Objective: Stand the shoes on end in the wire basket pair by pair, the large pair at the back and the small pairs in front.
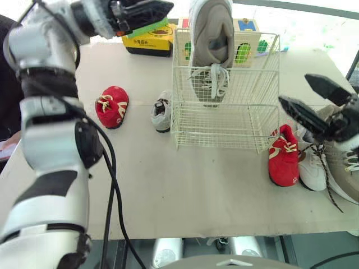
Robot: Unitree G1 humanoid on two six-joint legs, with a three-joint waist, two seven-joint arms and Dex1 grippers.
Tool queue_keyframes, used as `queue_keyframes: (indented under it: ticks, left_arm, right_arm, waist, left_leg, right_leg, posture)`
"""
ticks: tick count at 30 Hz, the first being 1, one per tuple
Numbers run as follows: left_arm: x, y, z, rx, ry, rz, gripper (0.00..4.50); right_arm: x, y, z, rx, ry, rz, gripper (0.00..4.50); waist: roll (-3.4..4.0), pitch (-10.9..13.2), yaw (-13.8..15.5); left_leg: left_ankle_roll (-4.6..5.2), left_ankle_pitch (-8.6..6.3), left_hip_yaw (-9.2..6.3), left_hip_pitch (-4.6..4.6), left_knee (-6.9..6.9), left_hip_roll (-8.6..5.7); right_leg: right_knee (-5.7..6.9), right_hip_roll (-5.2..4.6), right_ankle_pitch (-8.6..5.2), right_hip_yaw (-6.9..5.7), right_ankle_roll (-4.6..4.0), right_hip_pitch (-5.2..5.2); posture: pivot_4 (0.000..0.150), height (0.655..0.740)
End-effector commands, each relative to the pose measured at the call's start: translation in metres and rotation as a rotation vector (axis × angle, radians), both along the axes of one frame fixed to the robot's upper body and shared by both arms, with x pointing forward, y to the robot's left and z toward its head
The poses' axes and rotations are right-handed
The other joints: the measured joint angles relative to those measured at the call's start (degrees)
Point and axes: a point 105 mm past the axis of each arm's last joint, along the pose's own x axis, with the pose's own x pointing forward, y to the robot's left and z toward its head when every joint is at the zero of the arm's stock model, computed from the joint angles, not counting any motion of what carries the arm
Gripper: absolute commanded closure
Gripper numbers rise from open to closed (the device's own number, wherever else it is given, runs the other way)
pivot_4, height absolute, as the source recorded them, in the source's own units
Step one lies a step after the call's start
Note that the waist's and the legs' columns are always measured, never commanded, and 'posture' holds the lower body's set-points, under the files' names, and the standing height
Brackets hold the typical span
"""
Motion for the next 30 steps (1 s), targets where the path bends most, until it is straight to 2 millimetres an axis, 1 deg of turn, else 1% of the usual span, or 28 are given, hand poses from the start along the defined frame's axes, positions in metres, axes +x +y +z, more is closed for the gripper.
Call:
queue_keyframes:
  ticks: [1, 2, 3, 5, 6, 7, 8, 9, 11, 13, 15, 17, 18, 19, 23, 26, 30]
  left_arm:
    - [-0.041, -0.035, -0.015, -0.06, 0.007, -0.102, 0.04]
    - [-0.05, -0.046, -0.031, -0.066, 0.032, -0.128, 0.04]
    - [-0.058, -0.059, -0.045, -0.067, 0.051, -0.146, 0.04]
    - [-0.07, -0.078, -0.068, -0.059, 0.086, -0.153, 0.04]
    - [-0.076, -0.087, -0.08, -0.034, 0.095, -0.159, 0.04]
    - [-0.082, -0.092, -0.094, 0.009, 0.099, -0.17, 0.04]
    - [-0.087, -0.097, -0.103, 0.04, 0.102, -0.181, 0.04]
    - [-0.091, -0.1, -0.112, 0.075, 0.099, -0.194, 0.04]
    - [-0.101, -0.108, -0.125, 0.146, 0.071, -0.23, 0.04]
    - [-0.108, -0.111, -0.138, 0.201, 0.056, -0.261, 0.04]
    - [-0.114, -0.11, -0.154, 0.283, 0.026, -0.293, 0.04]
    - [-0.118, -0.109, -0.161, 0.29, 0.035, -0.308, 0.04]
    - [-0.12, -0.109, -0.163, 0.282, 0.041, -0.316, 0.04]
    - [-0.122, -0.108, -0.164, 0.276, 0.047, -0.323, 0.04]
    - [-0.123, -0.103, -0.176, 0.309, 0.04, -0.31, 0.04]
    - [-0.125, -0.104, -0.177, 0.298, 0.037, -0.306, 0.04]
    - [-0.128, -0.105, -0.177, 0.294, 0.02, -0.309, 0.04]
  right_arm:
    - [0.009, -0.026, -0.001, -0.077, 0.017, -0.151, 0.27]
    - [0.008, -0.03, -0.002, -0.101, 0.034, -0.169, 0.27]
    - [0.006, -0.036, -0.004, -0.142, 0.04, -0.189, 0.27]
    - [-0.001, -0.044, -0.009, -0.201, 0.073, -0.198, 0.27]
    - [-0.005, -0.048, -0.016, -0.227, 0.128, -0.19, 0.27]
    - [-0.01, -0.051, -0.024, -0.257, 0.182, -0.182, 0.27]
    - [-0.014, -0.055, -0.029, -0.275, 0.218, -0.179, 0.27]
    - [-0.019, -0.064, -0.035, -0.287, 0.283, -0.191, 0.27]
    - [-0.028, -0.087, -0.046, -0.352, 0.395, -0.242, 0.27]
    - [-0.037, -0.108, -0.055, -0.448, 0.486, -0.302, 0.27]
    - [-0.041, -0.128, -0.062, -0.479, 0.6, -0.358, 0.27]
    - [-0.042, -0.154, -0.069, -0.473, 0.704, -0.441, 0.27]
    - [-0.043, -0.165, -0.072, -0.477, 0.743, -0.467, 0.27]
    - [-0.042, -0.172, -0.075, -0.485, 0.777, -0.48, 0.27]
    - [-0.029, -0.189, -0.088, -0.517, 0.862, -0.486, 0.27]
    - [-0.014, -0.2, -0.103, -0.55, 0.914, -0.496, 0.27]
    - [0.001, -0.206, -0.125, -0.594, 0.98, -0.469, 0.27]
  waist:
    - [0.09, -0.05, 0.4]
    - [0.02, -0.04, 0.63]
    - [0.03, -0.05, 0.81]
    - [-0.02, -0.02, 0.86]
    - [-0.06, 0.0, 0.74]
    - [-0.03, -0.01, 0.7]
    - [0.03, -0.05, 0.61]
    - [0.09, -0.1, 0.53]
    - [0.13, -0.12, 0.57]
    - [0.14, -0.13, 0.64]
    - [0.13, -0.14, 0.56]
    - [0.16, -0.16, 0.36]
    - [0.16, -0.16, 0.35]
    - [0.14, -0.15, 0.4]
    - [0.1, -0.15, 0.06]
    - [0.12, -0.15, -0.32]
    - [0.14, -0.13, -0.72]
  left_leg:
    - [0.0, 0.0, 0.0, 0.01, 0.0, -0.02]
    - [-0.01, 0.0, 0.0, 0.1, 0.0, -0.04]
    - [-0.01, 0.0, -0.04, 0.13, 0.03, -0.18]
    - [-0.04, 0.02, -0.13, 0.09, 0.02, -0.47]
    - [-0.03, 0.02, -0.25, 0.07, 0.02, -0.5]
    - [-0.01, 0.01, -0.33, 0.08, 0.03, -0.53]
    - [0.01, 0.0, -0.34, 0.15, 0.0, -0.57]
    - [0.02, 0.0, -0.3, 0.26, -0.03, -0.58]
    - [0.03, -0.01, -0.33, 0.43, -0.06, -0.58]
    - [0.03, -0.01, -0.43, 0.44, -0.05, -0.83]
    - [0.03, -0.01, -0.66, 0.58, -0.02, -0.93]
    - [0.04, -0.01, -0.68, 0.87, -0.05, -0.93]
    - [0.09, -0.05, -0.69, 1.14, -0.11, -0.93]
    - [0.1, -0.06, -0.67, 1.17, -0.13, -0.96]
    - [0.15, -0.08, -0.65, 1.12, -0.11, -1.0]
    - [0.16, -0.09, -0.66, 1.11, -0.13, -1.01]
    - [0.18, -0.1, -0.64, 1.09, -0.14, -1.01]
  right_leg:
    - [0.0, 0.0, 0.0, 0.05, 0.0, 0.0]
    - [0.11, -0.05, 0.02, 0.25, -0.03, 0.02]
    - [0.31, -0.08, -0.07, 0.46, 0.1, 0.08]
    - [0.35, -0.08, -0.12, 0.73, 0.18, 0.06]
    - [0.35, -0.04, -0.13, 0.94, 0.19, 0.06]
    - [0.38, 0.0, -0.12, 0.98, 0.18, 0.06]
    - [0.4, 0.03, -0.13, 0.98, 0.18, 0.07]
    - [0.42, 0.05, -0.13, 0.98, 0.18, 0.13]
    - [0.42, 0.11, -0.15, 1.0, 0.17, 0.25]
    - [0.43, 0.26, -0.21, 1.11, 0.24, 0.29]
    - [0.36, 0.4, -0.4, 1.27, 0.14, 0.47]
    - [0.3, 0.44, -0.41, 1.37, 0.13, 0.7]
    - [0.29, 0.43, -0.44, 1.55, 0.12, 0.85]
    - [0.26, 0.42, -0.44, 1.61, 0.12, 0.87]
    - [0.18, 0.42, -0.44, 1.69, 0.13, 0.87]
    - [0.18, 0.43, -0.44, 1.7, 0.13, 0.86]
    - [0.18, 0.43, -0.43, 1.72, 0.13, 0.82]
  posture:
    - [0.15, 0.74]
    - [0.15, 0.74]
    - [0.15, 0.74]
    - [0.15, 0.74]
    - [0.15, 0.74]
    - [0.15, 0.74]
    - [0.15, 0.74]
    - [0.15, 0.74]
    - [0.15, 0.74]
    - [0.15, 0.74]
    - [0.15, 0.74]
    - [0.15, 0.74]
    - [0.15, 0.74]
    - [0.15, 0.74]
    - [0.15, 0.74]
    - [0.15, 0.74]
    - [0.15, 0.74]
